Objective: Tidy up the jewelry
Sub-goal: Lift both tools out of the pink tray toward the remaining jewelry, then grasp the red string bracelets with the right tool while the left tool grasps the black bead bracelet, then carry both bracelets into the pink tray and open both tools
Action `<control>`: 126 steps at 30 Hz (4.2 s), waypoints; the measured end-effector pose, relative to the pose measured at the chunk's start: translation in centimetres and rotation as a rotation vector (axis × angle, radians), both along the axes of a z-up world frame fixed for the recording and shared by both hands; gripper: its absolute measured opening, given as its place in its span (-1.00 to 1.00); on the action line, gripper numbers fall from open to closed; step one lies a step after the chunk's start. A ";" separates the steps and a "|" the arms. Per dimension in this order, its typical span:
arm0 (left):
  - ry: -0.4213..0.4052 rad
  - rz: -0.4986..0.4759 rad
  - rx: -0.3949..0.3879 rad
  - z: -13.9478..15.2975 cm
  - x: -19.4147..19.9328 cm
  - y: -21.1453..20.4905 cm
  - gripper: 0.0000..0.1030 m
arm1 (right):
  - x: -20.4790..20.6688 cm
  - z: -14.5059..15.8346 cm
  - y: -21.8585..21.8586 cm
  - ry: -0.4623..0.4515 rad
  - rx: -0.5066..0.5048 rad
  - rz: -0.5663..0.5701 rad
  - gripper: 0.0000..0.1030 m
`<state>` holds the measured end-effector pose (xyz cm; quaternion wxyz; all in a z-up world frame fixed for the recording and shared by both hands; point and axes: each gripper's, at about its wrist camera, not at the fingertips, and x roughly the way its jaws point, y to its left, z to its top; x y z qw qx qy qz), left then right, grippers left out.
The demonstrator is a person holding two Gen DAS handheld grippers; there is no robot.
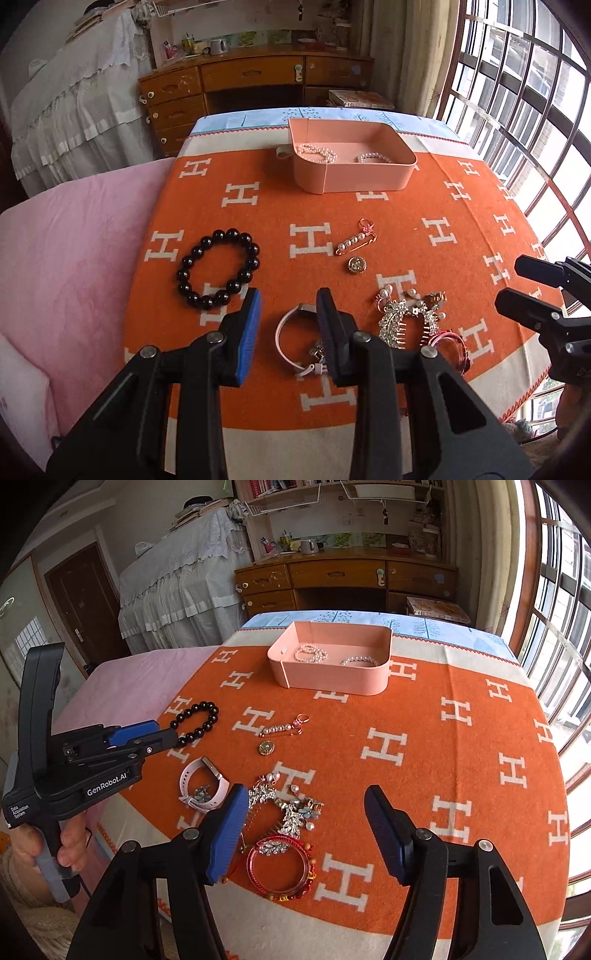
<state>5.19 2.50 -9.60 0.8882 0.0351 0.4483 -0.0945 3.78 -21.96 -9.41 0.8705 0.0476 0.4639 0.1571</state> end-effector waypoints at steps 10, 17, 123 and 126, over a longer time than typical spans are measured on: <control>0.080 0.034 -0.015 -3.7 -1.1 1.5 -0.46 | 0.5 -4.7 -1.1 0.138 -0.016 0.016 0.18; 0.117 0.090 -0.070 -4.7 -0.8 3.2 -0.47 | 0.7 -7.7 0.8 0.182 -0.084 0.092 -0.09; 0.118 -0.035 -0.081 -2.9 26.6 -10.4 -0.75 | 28.8 -9.5 -2.5 0.202 0.125 -0.229 -0.59; 0.139 -0.034 -0.099 -2.8 26.1 -9.8 -0.75 | 28.3 -9.1 -3.0 0.184 0.150 -0.233 -0.57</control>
